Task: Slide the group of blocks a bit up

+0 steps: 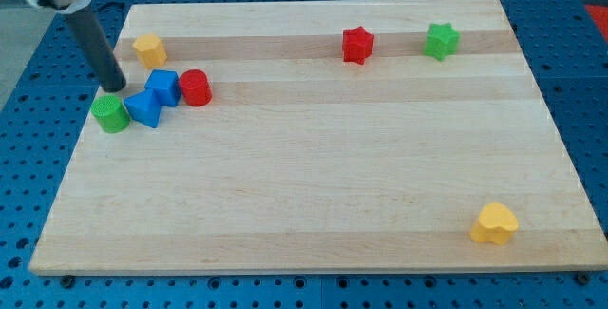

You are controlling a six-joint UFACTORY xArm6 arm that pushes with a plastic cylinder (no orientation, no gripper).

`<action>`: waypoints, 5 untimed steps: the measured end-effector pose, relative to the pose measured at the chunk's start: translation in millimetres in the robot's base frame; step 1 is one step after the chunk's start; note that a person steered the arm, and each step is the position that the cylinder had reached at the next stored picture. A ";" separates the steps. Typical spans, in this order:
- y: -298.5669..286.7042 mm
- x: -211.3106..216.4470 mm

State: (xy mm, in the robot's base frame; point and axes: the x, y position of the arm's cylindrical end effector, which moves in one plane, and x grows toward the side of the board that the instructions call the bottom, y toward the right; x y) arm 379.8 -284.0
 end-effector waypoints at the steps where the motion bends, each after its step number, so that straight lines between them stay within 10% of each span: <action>1: -19.4 24.3; 5: -13.2 83.2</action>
State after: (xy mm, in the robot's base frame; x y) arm 462.9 -297.2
